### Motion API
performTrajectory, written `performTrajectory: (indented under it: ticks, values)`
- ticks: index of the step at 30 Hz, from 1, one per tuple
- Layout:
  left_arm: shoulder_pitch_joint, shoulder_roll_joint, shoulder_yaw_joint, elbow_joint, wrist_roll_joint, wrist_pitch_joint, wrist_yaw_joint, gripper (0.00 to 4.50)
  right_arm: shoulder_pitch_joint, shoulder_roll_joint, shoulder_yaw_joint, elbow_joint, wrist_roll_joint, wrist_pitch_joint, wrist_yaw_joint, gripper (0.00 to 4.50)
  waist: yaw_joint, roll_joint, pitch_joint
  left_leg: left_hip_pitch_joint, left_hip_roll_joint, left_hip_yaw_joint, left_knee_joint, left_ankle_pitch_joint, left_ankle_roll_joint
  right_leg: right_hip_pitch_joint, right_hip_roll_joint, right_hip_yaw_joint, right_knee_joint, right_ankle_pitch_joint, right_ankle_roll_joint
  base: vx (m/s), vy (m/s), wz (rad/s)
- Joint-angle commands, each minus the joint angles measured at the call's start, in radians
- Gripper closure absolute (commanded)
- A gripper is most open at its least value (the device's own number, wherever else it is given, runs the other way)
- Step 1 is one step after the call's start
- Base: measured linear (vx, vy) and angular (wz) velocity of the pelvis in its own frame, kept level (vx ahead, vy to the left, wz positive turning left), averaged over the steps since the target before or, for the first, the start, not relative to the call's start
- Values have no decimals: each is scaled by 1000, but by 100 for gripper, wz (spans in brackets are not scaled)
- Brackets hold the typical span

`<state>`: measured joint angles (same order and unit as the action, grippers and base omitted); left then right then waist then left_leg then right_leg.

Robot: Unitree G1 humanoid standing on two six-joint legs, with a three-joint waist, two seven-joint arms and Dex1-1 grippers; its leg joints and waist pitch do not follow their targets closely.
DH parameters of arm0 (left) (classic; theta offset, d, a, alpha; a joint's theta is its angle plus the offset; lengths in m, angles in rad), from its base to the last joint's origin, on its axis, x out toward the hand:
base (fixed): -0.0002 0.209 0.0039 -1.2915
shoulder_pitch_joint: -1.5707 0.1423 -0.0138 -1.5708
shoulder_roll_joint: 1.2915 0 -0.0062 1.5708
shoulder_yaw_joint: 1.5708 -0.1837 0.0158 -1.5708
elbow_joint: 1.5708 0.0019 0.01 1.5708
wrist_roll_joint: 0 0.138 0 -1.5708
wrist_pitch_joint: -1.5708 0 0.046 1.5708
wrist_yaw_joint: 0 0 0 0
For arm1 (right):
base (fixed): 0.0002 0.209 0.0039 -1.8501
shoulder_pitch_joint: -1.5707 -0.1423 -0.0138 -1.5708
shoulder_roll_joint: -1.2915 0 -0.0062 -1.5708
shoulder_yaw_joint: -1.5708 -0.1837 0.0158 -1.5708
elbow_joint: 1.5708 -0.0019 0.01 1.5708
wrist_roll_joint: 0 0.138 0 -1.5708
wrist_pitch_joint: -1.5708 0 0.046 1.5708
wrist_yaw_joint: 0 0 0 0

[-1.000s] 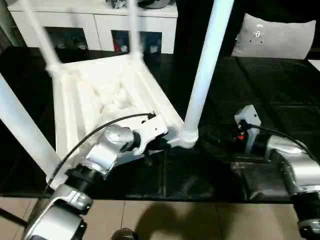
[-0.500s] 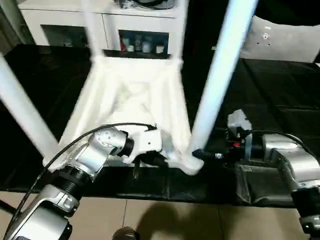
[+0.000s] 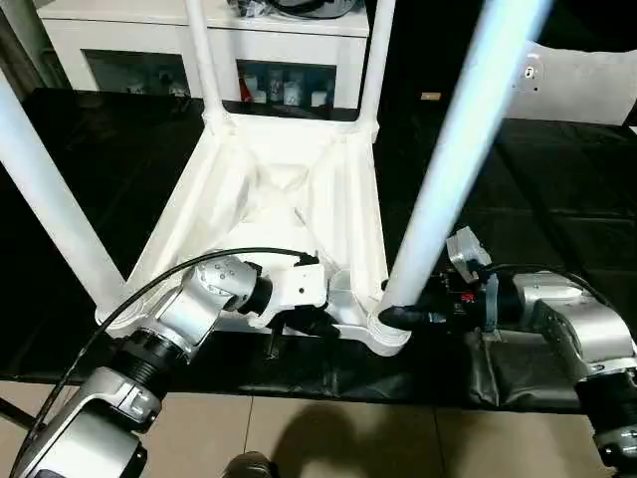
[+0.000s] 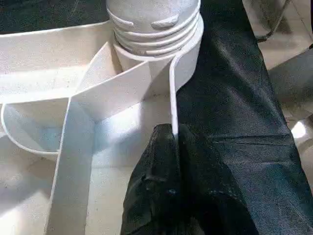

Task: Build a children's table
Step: Rotate leg to tighten

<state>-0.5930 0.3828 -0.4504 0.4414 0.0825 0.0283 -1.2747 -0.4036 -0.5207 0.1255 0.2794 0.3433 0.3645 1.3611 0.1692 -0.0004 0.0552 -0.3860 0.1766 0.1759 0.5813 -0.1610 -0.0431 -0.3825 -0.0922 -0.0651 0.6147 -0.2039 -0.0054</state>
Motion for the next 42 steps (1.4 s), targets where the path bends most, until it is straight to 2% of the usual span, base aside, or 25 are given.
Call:
performTrajectory:
  ticks: [1,6,8,9,10,13,14,15,16,18,20,21,22,24,25,26,27,29,31,33,37,40,41,42]
  values:
    - [-6,-4,-30,8,18,-6,-10,450,3,-9,1,-22,17,13,26,224,-8,-7,-71,25,61,-13,-64,-193,41,35,-68,42,-65,-123,-235,0,0,0]
    - [1,-6,-20,7,9,14,-5,450,21,-1,1,-42,28,27,9,236,-6,-7,-73,25,60,-13,-62,-182,45,36,-68,42,-62,-104,-238,0,0,0]
    - [3,-14,-9,2,0,39,7,450,29,17,-6,-54,31,35,-29,237,-6,-8,-72,24,60,-13,-63,-177,45,36,-67,42,-61,-99,-237,0,0,0]
    - [7,-27,2,-13,-12,86,22,450,31,46,-14,-66,28,56,-90,238,-6,-8,-72,25,60,-14,-63,-182,45,35,-67,41,-62,-107,-237,0,0,0]
    - [8,-34,7,-20,-15,106,33,450,28,61,-15,-66,17,62,-130,239,-8,-5,-70,25,60,-14,-65,-194,38,34,-68,42,-65,-124,-237,0,0,0]
    - [8,-69,27,-35,-17,182,95,450,13,121,-20,-54,-33,77,-278,240,-19,-7,-63,26,57,-16,-72,-254,10,32,-71,43,-75,-227,-219,0,0,0]
    - [8,-78,31,-37,-16,197,111,450,10,134,-21,-51,-42,82,-307,241,-29,-7,-59,28,56,-20,-76,-297,-18,28,-73,43,-83,-321,-196,0,0,0]
    - [4,-116,45,-38,-9,246,177,450,-11,187,-34,-30,-67,113,-423,242,-39,-8,-56,26,55,-24,-80,-318,-32,28,-74,43,-86,-371,-179,0,0,0]
    - [-1,-142,53,-33,-3,275,220,450,-27,218,-46,-12,-76,139,-489,243,-42,-8,-57,24,54,-26,-81,-325,-37,31,-75,41,-88,-395,-168,0,0,0]
    - [-17,-196,61,-20,9,328,297,450,-56,283,-68,24,-106,177,-637,244,-67,-8,-55,23,50,-28,-84,-344,-54,28,-71,40,-92,-427,-147,0,0,0]
    - [-34,-242,74,-6,12,368,359,450,-83,339,-103,64,-121,199,-771,245,-82,-9,-56,23,46,-31,-83,-357,-57,28,-71,39,-96,-452,-136,0,0,0]
    - [-46,-265,80,5,13,382,388,450,-96,362,-118,85,-121,201,-818,246,-85,-12,-57,17,44,-33,-84,-342,-54,33,-72,37,-98,-450,-126,0,0,0]
    - [-55,-284,85,13,14,392,409,450,-105,379,-129,101,-117,200,-848,246,-87,-7,-59,19,43,-31,-83,-337,-52,32,-71,37,-99,-440,-125,0,0,0]
    - [-82,-331,103,45,21,404,476,450,-123,404,-130,137,-141,154,-898,246,-91,-9,-61,23,43,-27,-80,-323,-42,28,-67,39,-100,-381,-136,0,0,0]
    - [-90,-346,105,54,26,403,496,450,-128,415,-135,148,-138,128,-897,211,-91,-9,-63,25,45,-25,-78,-305,-34,28,-66,41,-96,-323,-152,0,0,0]
    - [-94,-356,106,57,33,400,509,450,-130,423,-140,150,-139,115,-897,211,-92,-9,-63,23,44,-23,-77,-297,-27,29,-64,41,-96,-304,-159,0,0,0]
    - [-94,-360,106,56,37,397,513,450,-130,428,-143,149,-138,112,-893,177,-89,-7,-66,23,44,-21,-75,-273,-9,33,-63,41,-93,-251,-173,0,0,0]
    - [-94,-357,102,55,46,393,514,450,-124,421,-137,136,-147,91,-876,175,-85,-8,-70,22,43,-17,-70,-224,12,36,-63,42,-87,-182,-190,0,0,0]
    - [-88,-331,91,56,59,368,504,450,-99,392,-134,94,-137,74,-826,142,-73,-5,-72,22,44,-16,-67,-177,30,39,-60,42,-81,-108,-206,0,0,0]
    - [-80,-306,91,64,59,338,489,450,-82,355,-141,78,-121,60,-780,134,-68,-6,-74,19,45,-16,-65,-151,49,44,-59,40,-73,-45,-219,0,0,0]
    - [-66,-266,92,68,53,284,442,450,-62,278,-153,64,-100,21,-669,98,-62,-5,-76,17,47,-15,-61,-141,65,44,-60,39,-70,-18,-231,0,0,0]
    - [-47,-209,78,61,47,210,356,450,-42,184,-161,45,-83,-26,-526,81,-54,-7,-73,17,49,-15,-61,-165,70,43,-61,38,-73,-58,-230,0,0,0]
    - [-47,-209,78,61,47,210,356,450,-42,184,-161,45,-83,-26,-526,71,-52,-6,-72,18,50,-14,-61,-174,67,41,-62,39,-75,-70,-228,0,0,0]
    - [-39,-182,76,65,33,161,303,450,-27,132,-155,31,-77,-49,-444,62,-48,-7,-72,19,50,-15,-62,-184,63,42,-62,38,-76,-90,-226,0,0,0]
